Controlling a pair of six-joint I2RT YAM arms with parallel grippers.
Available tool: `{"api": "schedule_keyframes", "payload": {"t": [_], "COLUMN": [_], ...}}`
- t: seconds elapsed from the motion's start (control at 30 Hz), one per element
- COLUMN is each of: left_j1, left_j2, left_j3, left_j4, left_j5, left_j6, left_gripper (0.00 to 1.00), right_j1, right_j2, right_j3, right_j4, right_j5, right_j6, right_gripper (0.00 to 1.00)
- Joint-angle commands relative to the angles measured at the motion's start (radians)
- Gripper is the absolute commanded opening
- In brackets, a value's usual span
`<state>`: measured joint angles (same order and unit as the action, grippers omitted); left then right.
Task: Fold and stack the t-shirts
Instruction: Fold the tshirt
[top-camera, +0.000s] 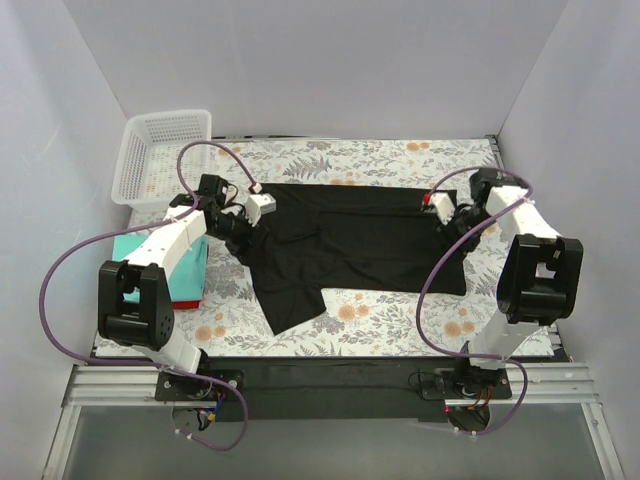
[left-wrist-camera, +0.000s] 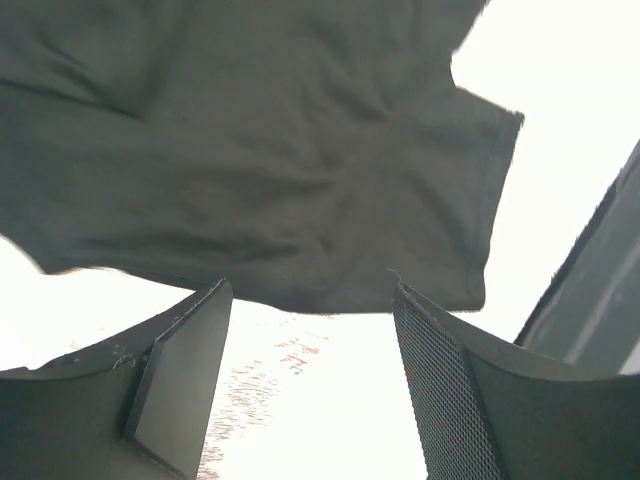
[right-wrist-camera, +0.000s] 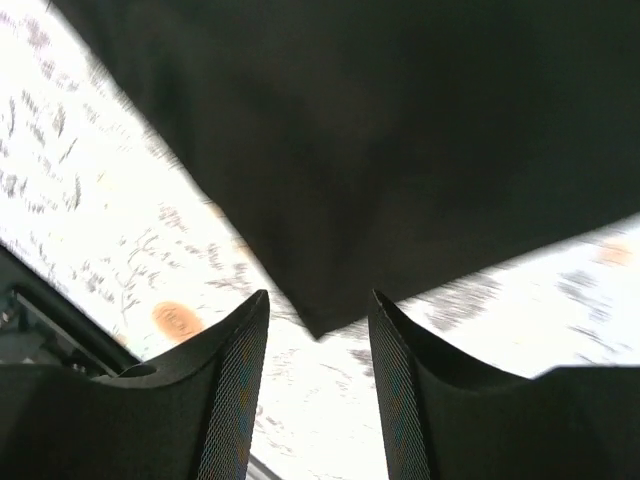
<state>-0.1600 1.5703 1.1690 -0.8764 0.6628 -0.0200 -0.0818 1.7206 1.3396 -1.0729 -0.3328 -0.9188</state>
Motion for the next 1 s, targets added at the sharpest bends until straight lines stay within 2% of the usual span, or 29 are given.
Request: {"api": "schedule_keyframes", "payload": {"t": [0.0,0.07,0.17,0.57,0.67,0.8,0.87,0.97], "left_j1": [-0.027,-0.041,-0.065,-0.164,-0.177,-0.226,-0.266,-0.288], "left_j2": [-0.036,-0.046,-0.050,-0.073,-0.072,-0.095,-0.114,-0.109], "left_j3": [-0.057,-0.078,-0.103,-0.189,-0.196,-0.247,-0.301,-0.334], "left_j4": [-0.012,0.005,0.022,0.086,0.089,0.129,0.201,0.264], "left_j5": [-0.017,-0.028,-0.043,-0.141,-0.143,-0.166,-0.233,-0.290], "left_j6": [0.058,0.051,0.042,0.038,0.040,0.048,0.035,0.028], "left_gripper": [0.64,0.64,0.64,0.64,0.64,0.64,0.64,0.62], "right_j1": [0.074,0.115,0.160,0.175,0.180,0.192,0.197,0.205], "right_j2": [-0.088,-0.128,-0.147,-0.174,-0.168,-0.170,-0.170,-0.173], "right_j3": [-0.141,-0.250,-0.328,-0.418,-0.430,-0.461,-0.467,-0.464], "right_j4": [0.080,0.129,0.175,0.243,0.254,0.277,0.278,0.281], "right_j5": [0.072,0.141,0.182,0.268,0.278,0.287,0.284,0.282], "right_j6": [-0.109,-0.120,-0.118,-0.140,-0.140,-0.132,-0.123,-0.115], "right_gripper": [0.50,0.49,0.48,0.48,0.45,0.32,0.29,0.18]}}
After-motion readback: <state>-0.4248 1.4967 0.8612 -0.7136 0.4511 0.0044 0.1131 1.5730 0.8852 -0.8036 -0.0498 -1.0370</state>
